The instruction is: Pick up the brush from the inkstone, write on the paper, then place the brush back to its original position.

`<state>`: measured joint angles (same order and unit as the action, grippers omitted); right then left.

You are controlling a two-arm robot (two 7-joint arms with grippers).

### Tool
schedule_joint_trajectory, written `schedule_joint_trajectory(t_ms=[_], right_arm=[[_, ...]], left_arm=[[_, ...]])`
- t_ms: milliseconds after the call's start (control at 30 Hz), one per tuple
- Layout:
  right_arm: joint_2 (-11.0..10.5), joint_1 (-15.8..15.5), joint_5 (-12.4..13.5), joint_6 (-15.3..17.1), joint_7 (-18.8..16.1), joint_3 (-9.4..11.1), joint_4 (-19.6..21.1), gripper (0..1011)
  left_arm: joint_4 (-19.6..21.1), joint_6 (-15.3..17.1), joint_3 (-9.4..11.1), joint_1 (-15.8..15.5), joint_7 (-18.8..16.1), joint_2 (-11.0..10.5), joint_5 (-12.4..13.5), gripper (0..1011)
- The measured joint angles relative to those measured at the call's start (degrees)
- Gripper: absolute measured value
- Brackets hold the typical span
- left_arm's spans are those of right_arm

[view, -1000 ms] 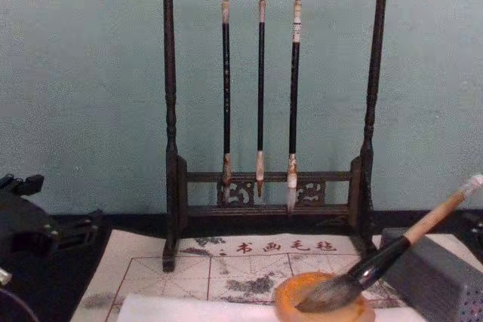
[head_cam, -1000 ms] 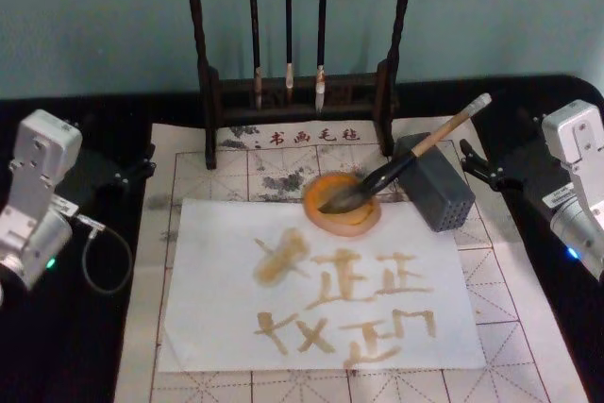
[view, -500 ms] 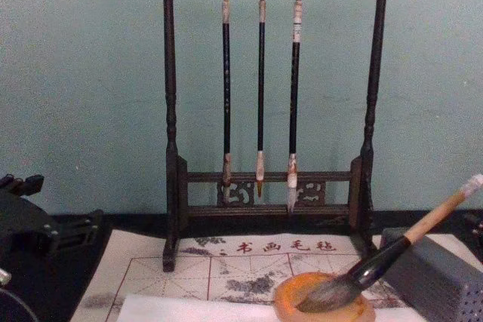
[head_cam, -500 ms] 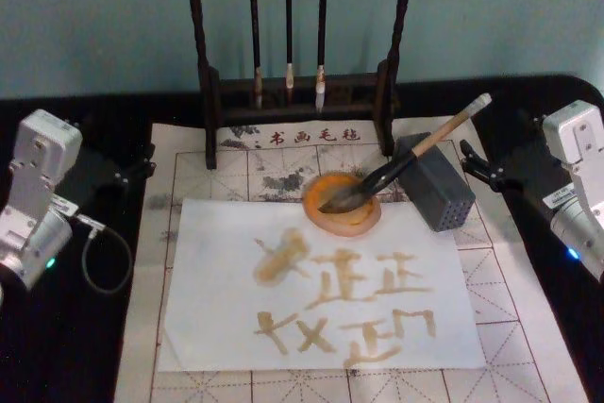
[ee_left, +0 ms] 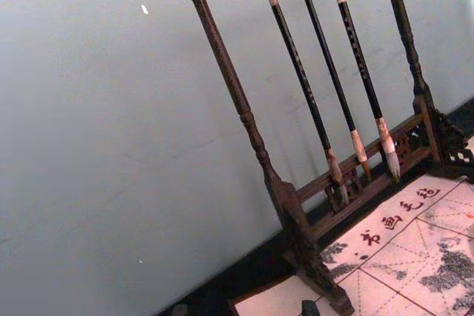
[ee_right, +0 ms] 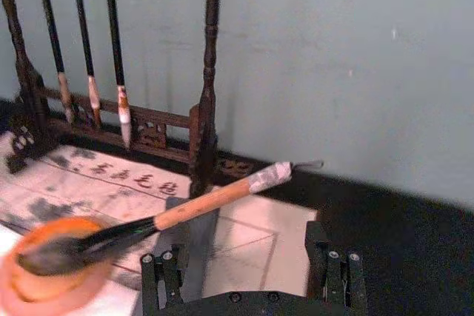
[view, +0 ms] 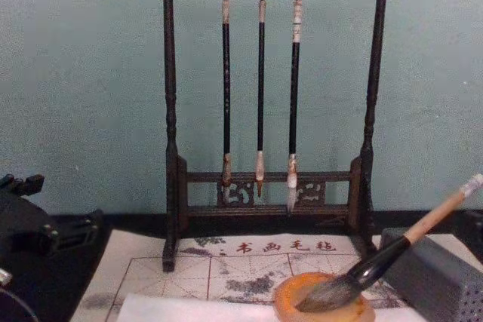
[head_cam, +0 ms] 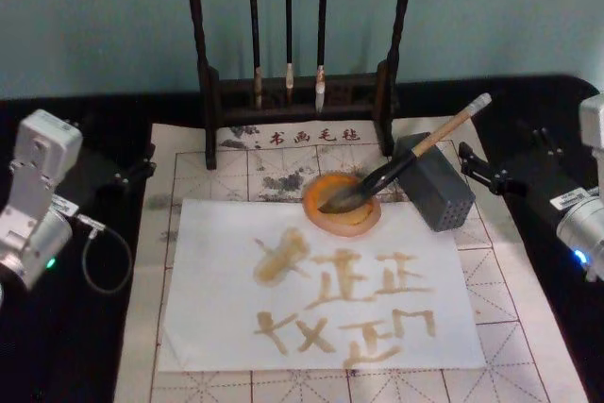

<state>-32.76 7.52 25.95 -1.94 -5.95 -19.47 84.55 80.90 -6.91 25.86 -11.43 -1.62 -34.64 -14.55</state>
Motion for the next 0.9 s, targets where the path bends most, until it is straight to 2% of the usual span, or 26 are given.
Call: schedule_joint_trajectory(t_ms=[33,100,200,333,433,467,500,567,667,900], right_arm=[[0.6,-0.5,2.4,1.4,-0.9,1.0,0.4,1000],[1.3,-0.9,5.0,3.1,-1.7,2.1,0.7,1000],[3.2,-1.5,10.7,6.8,-3.4,4.7,1.1,1000],[4.9,-1.9,14.9,9.7,-4.2,6.7,1.2,1000],[7.0,-2.0,19.8,12.8,-4.6,9.0,1.2,1000],[7.0,-2.0,19.8,12.8,-4.6,9.0,1.2,1000],[7.8,-2.0,22.1,14.0,-4.6,9.8,1.1,1000],[8.5,-1.9,24.2,15.0,-4.4,10.4,1.1,1000],[10.2,-1.4,29.1,17.7,-3.5,11.7,0.6,1000],[13.1,-0.1,35.9,21.6,0.0,13.3,-0.2,1000]], left_arm=[[0.0,0.0,0.0,0.0,0.0,0.0,0.0,1001],[0.0,0.0,0.0,0.0,0.0,0.0,0.0,1001],[0.0,0.0,0.0,0.0,0.0,0.0,0.0,1001],[0.0,0.0,0.0,0.0,0.0,0.0,0.0,1001],[0.0,0.0,0.0,0.0,0.0,0.0,0.0,1001],[0.0,0.0,0.0,0.0,0.0,0.0,0.0,1001],[0.0,0.0,0.0,0.0,0.0,0.0,0.0,1001],[0.0,0.0,0.0,0.0,0.0,0.0,0.0,1001],[0.0,0.0,0.0,0.0,0.0,0.0,0.0,1001],[0.0,0.0,0.0,0.0,0.0,0.0,0.0,1001]])
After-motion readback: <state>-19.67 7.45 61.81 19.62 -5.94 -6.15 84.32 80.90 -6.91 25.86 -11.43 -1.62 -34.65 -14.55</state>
